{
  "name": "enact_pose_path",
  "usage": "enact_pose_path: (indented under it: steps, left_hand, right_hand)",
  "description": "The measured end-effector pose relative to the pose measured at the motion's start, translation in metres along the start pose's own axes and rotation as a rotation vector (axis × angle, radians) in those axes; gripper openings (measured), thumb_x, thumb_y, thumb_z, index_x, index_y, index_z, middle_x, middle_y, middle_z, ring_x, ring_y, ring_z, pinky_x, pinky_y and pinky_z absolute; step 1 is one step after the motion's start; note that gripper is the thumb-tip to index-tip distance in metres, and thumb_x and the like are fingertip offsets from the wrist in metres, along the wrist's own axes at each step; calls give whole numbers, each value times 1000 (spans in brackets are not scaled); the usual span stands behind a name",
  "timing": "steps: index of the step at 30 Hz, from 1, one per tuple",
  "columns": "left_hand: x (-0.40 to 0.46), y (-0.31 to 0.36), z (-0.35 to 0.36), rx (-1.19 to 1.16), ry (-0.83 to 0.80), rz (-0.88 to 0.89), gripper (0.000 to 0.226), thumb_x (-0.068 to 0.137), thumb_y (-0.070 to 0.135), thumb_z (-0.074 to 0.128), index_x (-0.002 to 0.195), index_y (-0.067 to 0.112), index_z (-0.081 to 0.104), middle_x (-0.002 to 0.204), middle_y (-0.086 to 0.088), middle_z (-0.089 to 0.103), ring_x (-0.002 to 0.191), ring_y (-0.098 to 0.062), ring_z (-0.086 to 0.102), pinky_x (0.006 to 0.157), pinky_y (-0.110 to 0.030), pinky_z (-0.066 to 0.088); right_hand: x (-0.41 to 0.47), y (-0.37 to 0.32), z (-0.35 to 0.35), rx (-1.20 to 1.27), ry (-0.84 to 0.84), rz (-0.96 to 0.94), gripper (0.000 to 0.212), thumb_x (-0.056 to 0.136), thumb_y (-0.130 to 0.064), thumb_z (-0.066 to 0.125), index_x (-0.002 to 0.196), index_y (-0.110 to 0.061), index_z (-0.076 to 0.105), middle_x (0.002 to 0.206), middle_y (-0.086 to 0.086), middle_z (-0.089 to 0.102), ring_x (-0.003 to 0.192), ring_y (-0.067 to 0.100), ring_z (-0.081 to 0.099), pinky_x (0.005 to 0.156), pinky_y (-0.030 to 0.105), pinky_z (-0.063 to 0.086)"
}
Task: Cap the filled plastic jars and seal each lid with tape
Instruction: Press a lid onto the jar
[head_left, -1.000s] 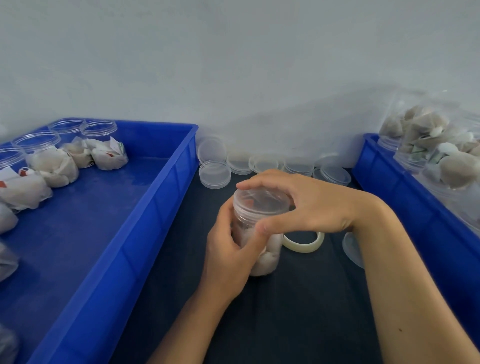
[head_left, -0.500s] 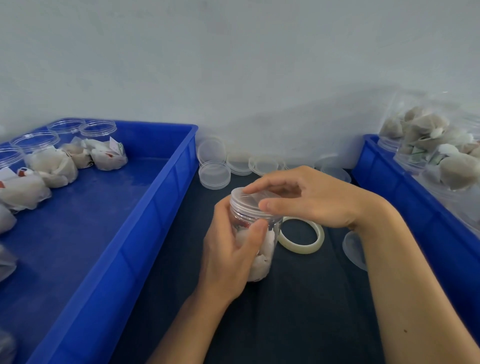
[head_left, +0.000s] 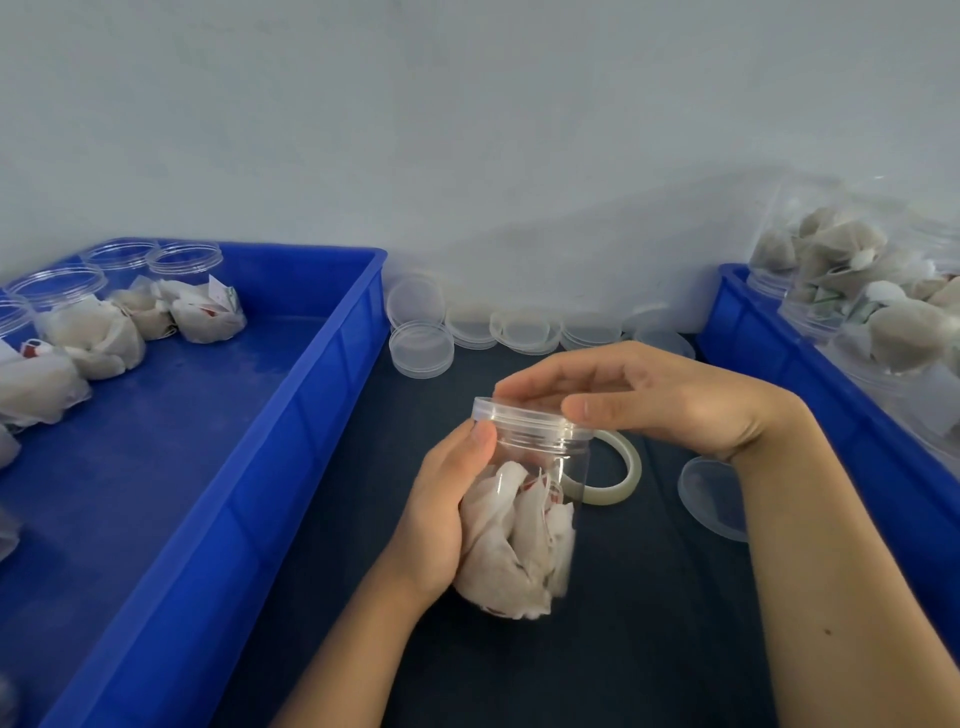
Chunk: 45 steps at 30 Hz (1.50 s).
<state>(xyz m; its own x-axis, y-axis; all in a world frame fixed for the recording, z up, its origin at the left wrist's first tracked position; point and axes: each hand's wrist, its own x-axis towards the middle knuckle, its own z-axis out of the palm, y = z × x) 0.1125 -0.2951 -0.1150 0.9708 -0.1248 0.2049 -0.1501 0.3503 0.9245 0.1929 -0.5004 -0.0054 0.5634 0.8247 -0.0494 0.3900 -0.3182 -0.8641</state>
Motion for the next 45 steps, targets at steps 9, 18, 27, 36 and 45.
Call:
enact_pose_path:
  steps: [9,18,27,36,45]
  left_hand:
    - [0,-4,6,410,240,183,45,87,53,68,123,26,67,113,8,75,105,-10,71,86,-22,55]
    - [-2,-5,8,505,333,271,49,84,49,77,128,42,59,124,13,72,118,-13,69,93,-34,54]
    - [-4,3,10,518,304,259,48,88,59,75,132,42,64,124,16,74,117,-5,69,89,-16,53]
    - [-2,6,1,415,169,189,29,98,43,64,125,36,72,117,5,77,110,-13,72,88,-18,54]
    - [0,4,-7,303,42,54,49,101,57,56,129,21,71,123,-12,75,118,-34,69,106,-59,52]
  right_hand:
    - [11,-15,8,-304,166,219,55,77,-82,64,122,-51,67,115,-20,71,107,0,68,103,39,54]
    - [14,-32,19,-478,232,287,83,70,-100,42,138,-55,55,133,-23,58,119,1,60,105,38,50]
    - [10,-37,19,-347,156,170,45,92,-46,76,135,-54,62,124,-29,67,110,-6,66,101,29,56]
    - [3,-17,8,-87,-20,37,55,95,-14,73,145,-34,63,151,-24,56,143,-3,48,122,33,36]
    - [2,-8,3,-67,-73,56,55,95,-21,70,145,-41,61,146,-6,64,135,17,60,116,46,47]
